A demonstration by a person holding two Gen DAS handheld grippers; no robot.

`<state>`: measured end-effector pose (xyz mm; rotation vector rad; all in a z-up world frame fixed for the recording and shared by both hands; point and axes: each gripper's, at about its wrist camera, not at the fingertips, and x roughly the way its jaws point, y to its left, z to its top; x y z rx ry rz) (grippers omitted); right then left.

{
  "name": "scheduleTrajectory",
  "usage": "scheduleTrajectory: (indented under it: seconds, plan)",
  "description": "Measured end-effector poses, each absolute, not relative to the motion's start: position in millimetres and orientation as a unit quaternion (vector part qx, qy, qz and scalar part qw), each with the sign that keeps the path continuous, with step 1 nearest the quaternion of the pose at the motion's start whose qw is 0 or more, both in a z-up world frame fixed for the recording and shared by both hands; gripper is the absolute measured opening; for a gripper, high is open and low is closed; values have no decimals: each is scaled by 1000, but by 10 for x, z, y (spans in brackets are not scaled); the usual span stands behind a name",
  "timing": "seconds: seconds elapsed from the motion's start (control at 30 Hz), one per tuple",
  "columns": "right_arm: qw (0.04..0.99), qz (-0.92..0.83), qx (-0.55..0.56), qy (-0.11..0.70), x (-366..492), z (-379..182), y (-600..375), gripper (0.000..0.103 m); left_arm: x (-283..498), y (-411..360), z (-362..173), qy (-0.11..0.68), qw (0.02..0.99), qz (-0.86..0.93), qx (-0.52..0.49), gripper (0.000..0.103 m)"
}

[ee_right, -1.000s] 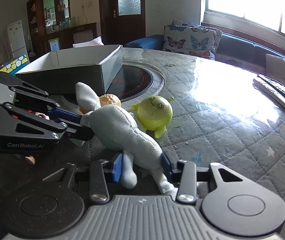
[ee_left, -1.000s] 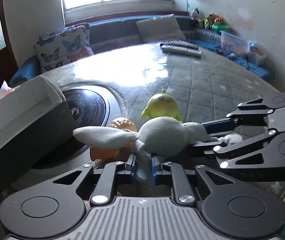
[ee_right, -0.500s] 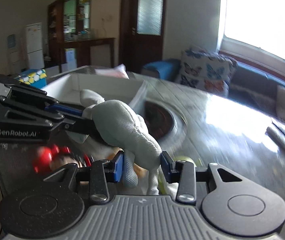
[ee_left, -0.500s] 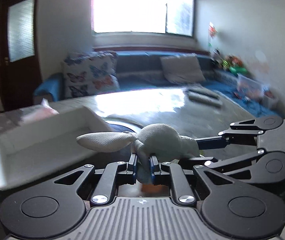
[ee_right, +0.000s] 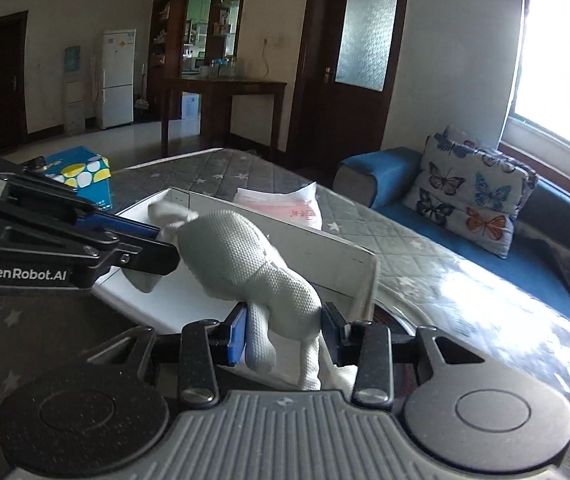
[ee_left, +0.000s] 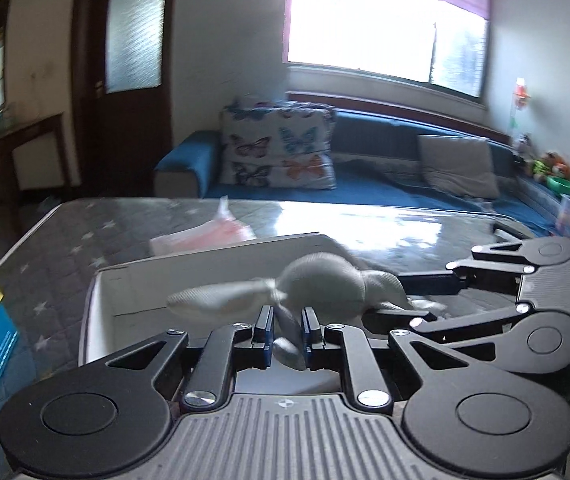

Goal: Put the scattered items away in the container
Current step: 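Carry the rabbit into the grey box and open the right gripper, then move both grippers toward the doll figurine in red clothes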

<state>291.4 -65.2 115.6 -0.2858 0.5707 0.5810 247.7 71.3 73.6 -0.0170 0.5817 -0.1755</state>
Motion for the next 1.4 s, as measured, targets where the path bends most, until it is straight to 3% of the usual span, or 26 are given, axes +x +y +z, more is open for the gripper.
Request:
scheduleTrajectory:
  seconds: [0.17, 0.37, 0.63, 1.0, 1.4]
  plan:
    - [912, 268, -132, 281, 3020, 1032, -515, 51, 2547, 854, 658, 298, 952, -61, -18, 23]
    - [910, 274, -148, 274, 2849, 1051, -567, 55, 2402, 910, 631, 303, 951, -55, -31, 24]
    - [911, 281, -151, 260, 2349, 1198, -805, 73, 2060, 762, 739, 289, 954, -74, -24, 26]
    - [911, 295, -147, 248, 1617, 1231, -1094, 85, 1630, 502, 662, 301, 948, -100, -21, 28]
    - [906, 293, -120, 279, 1183, 971, -1234, 86, 1391, 350, 459, 335, 931, -134, -58, 30]
